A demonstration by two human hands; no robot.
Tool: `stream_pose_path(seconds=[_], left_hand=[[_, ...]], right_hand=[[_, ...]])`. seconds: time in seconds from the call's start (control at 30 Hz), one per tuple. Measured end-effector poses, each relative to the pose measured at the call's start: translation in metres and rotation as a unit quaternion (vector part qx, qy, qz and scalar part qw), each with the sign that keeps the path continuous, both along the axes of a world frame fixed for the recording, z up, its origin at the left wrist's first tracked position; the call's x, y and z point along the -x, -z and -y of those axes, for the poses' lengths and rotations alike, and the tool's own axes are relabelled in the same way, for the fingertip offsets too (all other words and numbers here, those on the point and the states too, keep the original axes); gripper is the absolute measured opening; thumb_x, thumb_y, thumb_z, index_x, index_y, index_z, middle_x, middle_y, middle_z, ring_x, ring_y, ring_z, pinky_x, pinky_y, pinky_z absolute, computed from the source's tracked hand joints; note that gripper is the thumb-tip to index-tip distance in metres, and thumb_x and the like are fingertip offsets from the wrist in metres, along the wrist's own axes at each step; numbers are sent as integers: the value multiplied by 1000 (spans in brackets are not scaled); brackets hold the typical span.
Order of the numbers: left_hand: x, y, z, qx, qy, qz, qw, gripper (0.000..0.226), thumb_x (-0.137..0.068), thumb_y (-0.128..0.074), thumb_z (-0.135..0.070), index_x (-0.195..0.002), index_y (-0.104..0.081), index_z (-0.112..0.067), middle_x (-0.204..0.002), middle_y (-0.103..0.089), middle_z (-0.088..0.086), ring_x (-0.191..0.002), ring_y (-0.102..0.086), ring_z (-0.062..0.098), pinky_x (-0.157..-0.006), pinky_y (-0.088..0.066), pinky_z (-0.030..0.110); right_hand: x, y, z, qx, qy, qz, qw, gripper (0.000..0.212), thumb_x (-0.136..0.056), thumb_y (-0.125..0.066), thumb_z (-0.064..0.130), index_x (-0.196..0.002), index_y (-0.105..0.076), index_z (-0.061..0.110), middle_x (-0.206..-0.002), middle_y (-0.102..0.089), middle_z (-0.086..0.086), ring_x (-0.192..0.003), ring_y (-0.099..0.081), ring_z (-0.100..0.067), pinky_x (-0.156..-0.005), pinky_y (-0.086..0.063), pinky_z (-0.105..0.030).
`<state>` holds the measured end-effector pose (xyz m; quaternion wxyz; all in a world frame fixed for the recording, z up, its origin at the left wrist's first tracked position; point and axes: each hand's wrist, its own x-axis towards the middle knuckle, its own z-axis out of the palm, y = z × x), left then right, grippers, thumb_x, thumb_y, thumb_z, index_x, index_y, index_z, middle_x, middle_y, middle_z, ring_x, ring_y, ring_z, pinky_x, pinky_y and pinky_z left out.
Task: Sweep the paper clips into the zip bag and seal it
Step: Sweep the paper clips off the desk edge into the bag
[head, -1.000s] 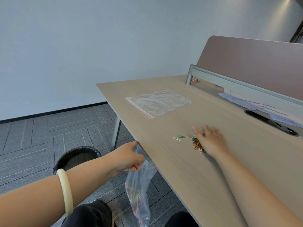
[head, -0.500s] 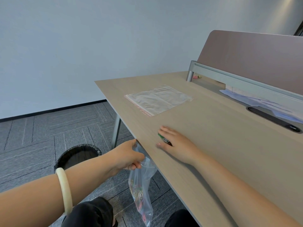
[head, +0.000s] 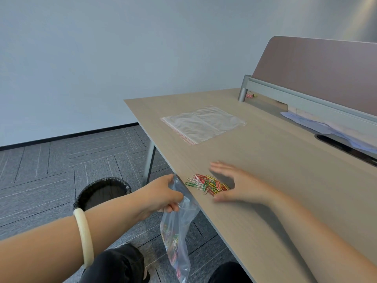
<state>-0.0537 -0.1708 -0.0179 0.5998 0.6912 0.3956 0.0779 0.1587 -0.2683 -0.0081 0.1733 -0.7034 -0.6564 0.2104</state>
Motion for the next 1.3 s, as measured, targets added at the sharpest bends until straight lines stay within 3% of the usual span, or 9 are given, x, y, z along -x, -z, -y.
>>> stream_pose_path(seconds=[0.1,0.2,0.37,0.5,0.7,0.8,0.87,1.0,1.3], left_hand=[[1,-2,0,4,9,-8,1000,74,-82,-52,1,-148,-19,-14,-84,-61,1,-53,-51,14,-46,-43,17],[2,-6,1,6,14,-13,1000,68,-83,-51,1,-145,-25,-14,-94,-64,14,-41,-50,7,-43,-42,15],[-1,-5,0,13,9,-1,1000,67,-83,-52,2,-144,-27,-12,-78,-58,-1,-43,-50,7,-42,-41,16],[-1,-7,0,14,5,4,1000,62,-83,-53,1,-139,-32,-13,-60,-58,2,-35,-49,4,-40,-39,15],[0,-5,-1,14,9,-5,1000,71,-82,-52,1,-145,-25,-15,-72,-60,3,-43,-50,9,-44,-41,16],[2,-6,1,9,14,-7,1000,71,-83,-51,1,-146,-23,-15,-76,-61,4,-43,-49,8,-45,-42,17],[2,-7,3,4,17,-3,1000,69,-83,-51,2,-145,-26,-15,-77,-55,-4,-50,-50,11,-50,-42,19],[4,-8,5,6,19,4,1000,62,-83,-50,3,-140,-34,-16,-77,-50,-8,-54,-50,13,-52,-42,20],[1,-4,1,9,25,-5,1000,72,-82,-51,1,-145,-22,-16,-78,-63,10,-44,-48,10,-47,-40,19]], right_hand=[[4,13,-4,4,-21,63,998,81,-79,-56,56,-146,-23,24,-156,-11,9,-143,-1,-2,-118,-2,-26],[12,18,-12,-30,-41,57,997,63,-86,-49,49,-143,-29,28,-155,-18,9,-143,-4,-3,-118,-4,-25],[24,22,-22,-70,-56,13,996,45,-90,-53,35,-133,-47,26,-149,-34,10,-139,-15,2,-110,-8,-12],[38,21,-31,-91,-83,-9,992,37,-89,-57,26,-126,-56,21,-145,-42,5,-135,-22,2,-108,-12,-6],[12,-6,-12,-137,11,5,990,43,-79,-68,37,-120,-60,30,-120,-57,11,-118,-42,-4,-96,-19,1],[-8,-14,7,-81,73,60,992,61,-64,-75,50,-121,-57,39,-79,-47,11,-79,-44,-1,-80,-30,-17],[-8,-11,12,-25,67,66,995,66,-63,-74,54,-123,-53,41,-67,-41,9,-66,-44,0,-81,-29,-22],[-1,-3,7,-34,40,72,996,62,-67,-68,56,-124,-53,40,-65,-41,9,-73,-45,12,-91,-28,-29],[24,7,-16,-95,-1,57,994,34,-81,-61,45,-115,-59,43,-66,-44,15,-77,-43,11,-84,-23,-31]])
